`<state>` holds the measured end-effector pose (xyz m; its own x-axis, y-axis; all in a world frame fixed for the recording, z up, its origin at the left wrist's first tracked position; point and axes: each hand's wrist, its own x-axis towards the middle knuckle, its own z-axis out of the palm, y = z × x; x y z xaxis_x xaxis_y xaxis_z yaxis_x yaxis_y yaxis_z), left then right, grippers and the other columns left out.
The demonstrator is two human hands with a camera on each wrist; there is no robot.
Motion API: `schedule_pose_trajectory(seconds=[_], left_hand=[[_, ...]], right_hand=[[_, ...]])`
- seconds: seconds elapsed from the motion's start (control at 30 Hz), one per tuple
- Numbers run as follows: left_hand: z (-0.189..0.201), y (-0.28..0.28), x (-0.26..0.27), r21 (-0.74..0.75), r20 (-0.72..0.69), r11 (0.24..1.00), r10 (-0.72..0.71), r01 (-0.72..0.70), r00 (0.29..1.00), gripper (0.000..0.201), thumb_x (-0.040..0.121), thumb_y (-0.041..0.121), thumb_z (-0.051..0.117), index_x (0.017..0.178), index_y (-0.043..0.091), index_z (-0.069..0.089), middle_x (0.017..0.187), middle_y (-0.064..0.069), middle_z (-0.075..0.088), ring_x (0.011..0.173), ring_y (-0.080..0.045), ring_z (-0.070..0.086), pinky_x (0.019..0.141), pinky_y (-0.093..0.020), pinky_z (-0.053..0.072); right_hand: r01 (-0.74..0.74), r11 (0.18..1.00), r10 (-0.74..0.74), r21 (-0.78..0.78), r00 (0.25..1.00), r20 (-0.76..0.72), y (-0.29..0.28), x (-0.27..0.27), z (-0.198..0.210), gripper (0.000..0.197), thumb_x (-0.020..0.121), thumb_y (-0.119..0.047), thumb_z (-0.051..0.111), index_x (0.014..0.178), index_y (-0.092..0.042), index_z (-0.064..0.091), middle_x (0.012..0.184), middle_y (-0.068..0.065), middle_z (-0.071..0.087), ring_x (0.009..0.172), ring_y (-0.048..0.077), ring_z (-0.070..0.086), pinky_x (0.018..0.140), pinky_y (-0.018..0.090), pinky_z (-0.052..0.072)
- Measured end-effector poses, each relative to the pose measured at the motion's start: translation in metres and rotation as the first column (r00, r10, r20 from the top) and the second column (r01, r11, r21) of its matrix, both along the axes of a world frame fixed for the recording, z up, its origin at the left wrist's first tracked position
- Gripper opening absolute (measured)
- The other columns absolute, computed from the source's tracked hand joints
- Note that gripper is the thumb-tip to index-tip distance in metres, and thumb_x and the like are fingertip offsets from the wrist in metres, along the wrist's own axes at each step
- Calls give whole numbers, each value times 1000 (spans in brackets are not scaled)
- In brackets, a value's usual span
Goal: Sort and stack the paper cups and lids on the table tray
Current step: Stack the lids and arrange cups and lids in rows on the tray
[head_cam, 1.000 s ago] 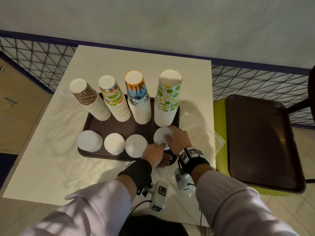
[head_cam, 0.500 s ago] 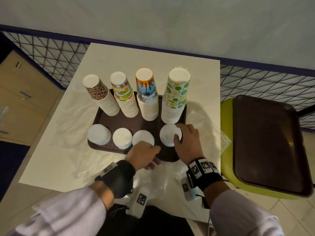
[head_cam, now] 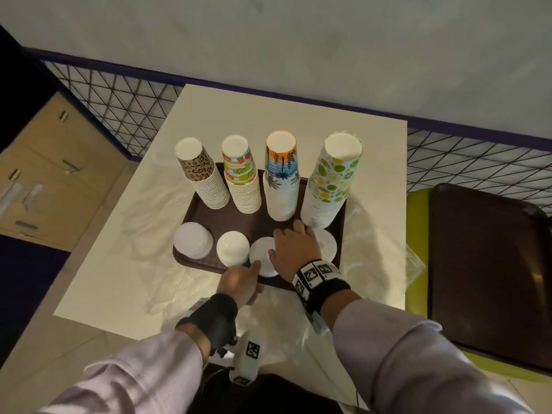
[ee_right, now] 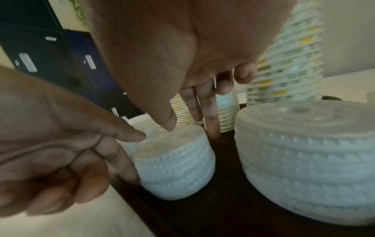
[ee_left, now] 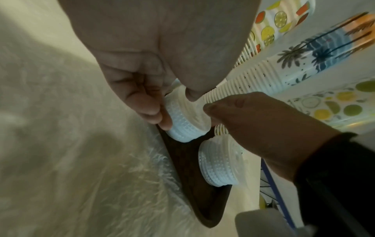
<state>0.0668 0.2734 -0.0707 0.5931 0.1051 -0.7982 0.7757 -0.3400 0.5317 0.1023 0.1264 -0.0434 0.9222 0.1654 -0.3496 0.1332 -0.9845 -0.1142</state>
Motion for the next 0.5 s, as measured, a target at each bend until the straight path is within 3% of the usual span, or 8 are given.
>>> schedule_pose_trajectory(seconds=[0.23, 0.4, 0.5], left_hand=[[-10, -14, 9, -13, -30, 996, 82, -83, 996, 38, 109, 36, 47, 117, 1, 61, 74, -13, 74, 39, -14, 55, 37, -19, 40], [-10, -23, 18, -109, -29, 979, 172, -174, 985, 35, 109, 28, 46, 122, -1, 59, 73, -14, 75, 42, -18, 58, 38, -22, 39], [-7, -31, 17, -174, -21, 972, 159, -160, 987, 33, 110, 30, 47, 132, 7, 53, 75, -13, 77, 47, -19, 62, 40, -23, 41]], right_hand=[[-81, 991, 69, -107, 991, -117, -3, 18, -13, 46, 98, -38, 54, 137, -14, 50, 126, 5, 67, 135, 30, 36, 110, 46, 30], [-10, 996, 3, -91, 997, -74, -4, 27, -18, 42, 97, -33, 57, 134, -14, 52, 124, 5, 67, 134, 30, 37, 112, 44, 31], [32, 996, -34, -79, 999, -19, -4, 30, -19, 38, 98, -31, 56, 132, -14, 53, 121, 7, 69, 132, 30, 40, 111, 44, 32]])
